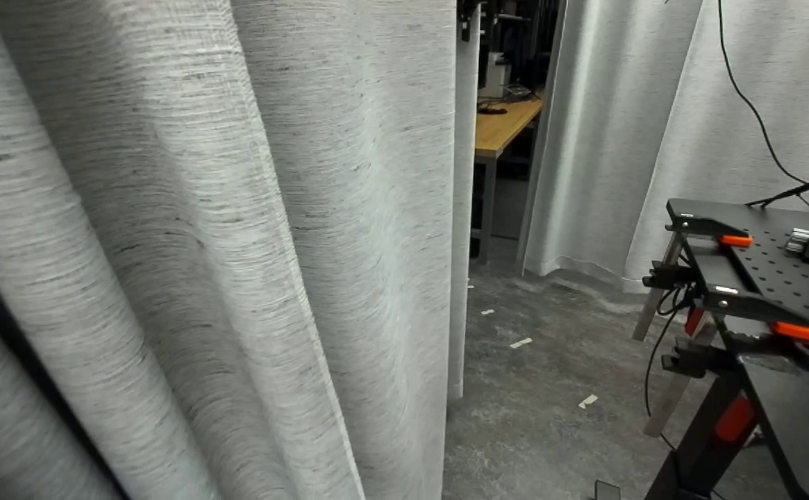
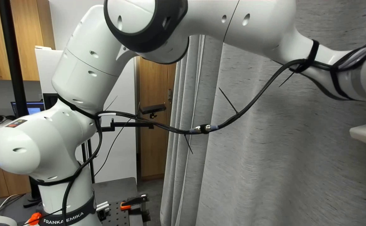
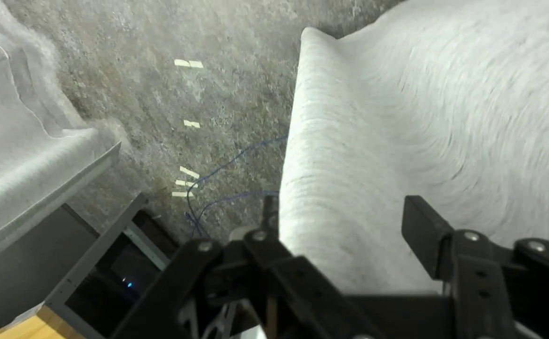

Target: Slide the curtains

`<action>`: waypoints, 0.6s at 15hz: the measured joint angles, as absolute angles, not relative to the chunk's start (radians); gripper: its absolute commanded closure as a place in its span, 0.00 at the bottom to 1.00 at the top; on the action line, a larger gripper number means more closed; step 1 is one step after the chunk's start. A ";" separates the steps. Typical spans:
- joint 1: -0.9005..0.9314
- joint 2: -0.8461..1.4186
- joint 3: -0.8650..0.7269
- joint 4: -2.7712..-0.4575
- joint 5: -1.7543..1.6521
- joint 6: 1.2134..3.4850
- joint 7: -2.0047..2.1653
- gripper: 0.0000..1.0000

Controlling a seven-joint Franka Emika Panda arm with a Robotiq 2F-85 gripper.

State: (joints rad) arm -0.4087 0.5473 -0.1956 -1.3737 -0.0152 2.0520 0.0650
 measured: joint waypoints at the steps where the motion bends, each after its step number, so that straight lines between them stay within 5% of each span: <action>1: -0.400 0.529 -0.192 -1.417 -0.025 2.051 0.032 0.00; 9: -0.290 0.278 -0.151 -1.800 -0.034 2.040 -0.234 0.00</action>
State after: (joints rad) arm -0.2896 0.2779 -0.1509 -1.7999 -0.0337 2.0404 -0.2344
